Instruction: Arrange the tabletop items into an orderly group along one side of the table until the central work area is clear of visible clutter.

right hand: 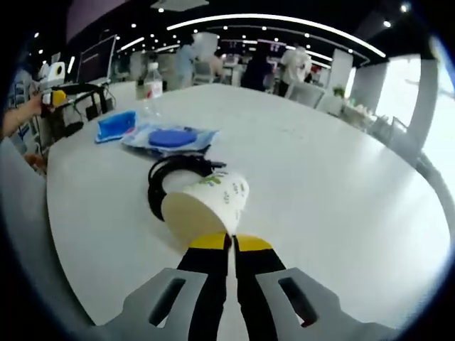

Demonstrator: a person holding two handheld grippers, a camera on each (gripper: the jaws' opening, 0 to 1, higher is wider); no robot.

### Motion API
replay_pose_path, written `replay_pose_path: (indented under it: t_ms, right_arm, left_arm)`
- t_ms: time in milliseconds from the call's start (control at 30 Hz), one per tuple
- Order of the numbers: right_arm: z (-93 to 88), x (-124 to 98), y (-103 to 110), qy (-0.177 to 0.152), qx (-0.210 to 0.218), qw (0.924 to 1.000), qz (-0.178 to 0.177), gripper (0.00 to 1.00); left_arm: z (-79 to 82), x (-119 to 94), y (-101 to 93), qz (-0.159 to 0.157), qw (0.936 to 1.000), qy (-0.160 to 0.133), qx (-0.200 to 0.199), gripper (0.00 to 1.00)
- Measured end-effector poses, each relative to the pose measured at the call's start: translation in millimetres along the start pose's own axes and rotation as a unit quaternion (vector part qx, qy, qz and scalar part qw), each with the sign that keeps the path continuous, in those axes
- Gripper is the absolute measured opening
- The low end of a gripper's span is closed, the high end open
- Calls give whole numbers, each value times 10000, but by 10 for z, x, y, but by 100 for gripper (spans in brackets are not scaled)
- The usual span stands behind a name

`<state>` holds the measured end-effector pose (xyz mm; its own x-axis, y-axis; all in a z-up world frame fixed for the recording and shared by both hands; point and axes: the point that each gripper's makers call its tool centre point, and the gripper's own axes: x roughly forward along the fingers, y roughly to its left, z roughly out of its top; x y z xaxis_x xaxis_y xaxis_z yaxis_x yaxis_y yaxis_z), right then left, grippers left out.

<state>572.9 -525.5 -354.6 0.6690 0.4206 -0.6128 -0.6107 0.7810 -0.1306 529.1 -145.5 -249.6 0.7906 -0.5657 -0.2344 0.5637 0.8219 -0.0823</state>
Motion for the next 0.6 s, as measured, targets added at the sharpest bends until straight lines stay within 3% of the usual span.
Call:
replay_pose_path:
  t_ms: [133,267,333,600]
  right_arm:
    - [5,-60,45,228,549,9982,100,2]
    - [103,-100,100,254,641,9974,216,2]
    - [196,-128,217,215,903,9945,485,2]
    - [381,-188,439,463,1106,9887,898,2]
  left_arm:
    - [20,7,-39,-27,10000,5,66,95]
    - [46,13,-85,-54,9999,10,139,95]
    - [64,19,-124,-69,9998,3,165,95]
    - [100,55,-265,-195,9996,-27,198,94]
